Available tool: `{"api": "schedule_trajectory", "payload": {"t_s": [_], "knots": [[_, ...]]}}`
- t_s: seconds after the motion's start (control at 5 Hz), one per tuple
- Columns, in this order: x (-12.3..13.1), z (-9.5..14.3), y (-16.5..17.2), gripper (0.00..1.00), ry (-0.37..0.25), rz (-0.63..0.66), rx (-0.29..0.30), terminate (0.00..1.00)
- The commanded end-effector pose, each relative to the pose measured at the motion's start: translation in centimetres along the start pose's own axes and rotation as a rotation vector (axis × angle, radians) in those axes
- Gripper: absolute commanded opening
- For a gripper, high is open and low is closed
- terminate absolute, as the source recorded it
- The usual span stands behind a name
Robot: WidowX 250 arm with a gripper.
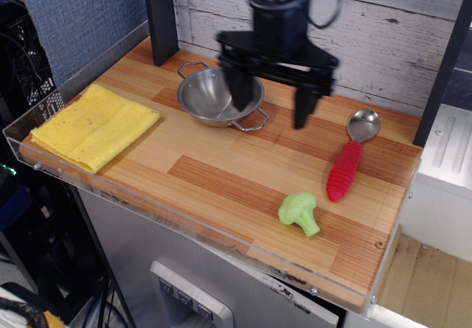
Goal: Move the red spatula away by yellow cloth.
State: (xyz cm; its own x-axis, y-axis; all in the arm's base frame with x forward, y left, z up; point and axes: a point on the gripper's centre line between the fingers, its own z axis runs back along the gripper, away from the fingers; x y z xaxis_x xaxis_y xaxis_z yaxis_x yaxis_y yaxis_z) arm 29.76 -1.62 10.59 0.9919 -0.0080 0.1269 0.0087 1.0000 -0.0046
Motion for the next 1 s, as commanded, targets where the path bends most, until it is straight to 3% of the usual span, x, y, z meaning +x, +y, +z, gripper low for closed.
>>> {"api": "schedule_trajectory", "payload": {"t_s": [0.0, 0.6, 0.8], "knots": [[-1.2, 3.2, 1.9, 1.00, 0.008, -0.102, -0.001, 0.00], [-3.1, 3.3, 3.7, 1.00, -0.021, 0.057, 0.090, 0.00], [-3.1, 3.3, 3.7, 1.00, -0.021, 0.057, 0.090, 1.00]]}}
